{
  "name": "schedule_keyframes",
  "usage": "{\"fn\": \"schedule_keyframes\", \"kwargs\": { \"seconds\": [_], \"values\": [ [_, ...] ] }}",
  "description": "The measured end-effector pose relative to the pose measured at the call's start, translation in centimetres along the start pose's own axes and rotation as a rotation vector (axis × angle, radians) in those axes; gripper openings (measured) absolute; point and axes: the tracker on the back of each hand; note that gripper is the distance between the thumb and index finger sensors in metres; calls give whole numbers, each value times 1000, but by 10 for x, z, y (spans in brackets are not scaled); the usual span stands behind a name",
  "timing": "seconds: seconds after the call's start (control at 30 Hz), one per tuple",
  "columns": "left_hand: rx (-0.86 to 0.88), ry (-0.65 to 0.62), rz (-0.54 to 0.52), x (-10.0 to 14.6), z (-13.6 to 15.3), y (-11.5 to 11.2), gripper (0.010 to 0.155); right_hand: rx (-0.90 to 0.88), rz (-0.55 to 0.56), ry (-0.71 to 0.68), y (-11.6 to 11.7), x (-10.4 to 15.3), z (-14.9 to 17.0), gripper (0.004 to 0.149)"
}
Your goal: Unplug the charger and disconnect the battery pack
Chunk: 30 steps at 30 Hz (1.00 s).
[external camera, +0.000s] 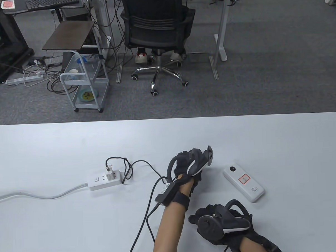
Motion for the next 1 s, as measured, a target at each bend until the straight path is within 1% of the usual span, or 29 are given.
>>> {"fn": "schedule_keyframes", "kwargs": {
  "seconds": [0.07,0.13,0.23,0.33,0.43,0.57,0.63,0.73,0.83,0.9,0.93,1.0],
  "values": [
    [16,-15,29,-1,-2,2,40,-19,9,2,-1,1,4,51],
    [8,-24,26,-1,-4,2,41,-42,5,2,0,1,6,51],
    [-1,-32,38,-1,-3,1,42,-15,0,6,3,-1,6,51],
    [-1,-65,-21,5,2,7,41,6,-7,12,8,-4,5,50],
    [6,-96,-82,17,13,21,41,23,-13,24,13,-7,5,50],
    [37,-130,-147,40,36,45,41,23,-3,39,16,-12,5,52],
    [36,-154,-160,53,51,58,40,36,6,50,20,-12,4,53],
    [-5,-190,-174,82,75,75,39,87,-7,73,27,-12,3,54],
    [-5,-215,-186,107,96,81,39,100,-9,84,32,-15,1,55],
    [15,-233,-203,127,116,81,39,125,-1,84,34,-17,-1,55],
    [21,-228,-211,132,122,79,40,131,-2,85,35,-17,-1,55],
    [88,-240,-229,148,138,66,40,135,-15,85,35,-18,-3,55]
  ]
}}
Point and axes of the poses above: the tracker on the back of each hand, its own z axis roughly to the little-finger side, its own x axis roughly from the fingertips to the wrist, y = z × x, and after that the axes turned 3 degrees about y, right-handed
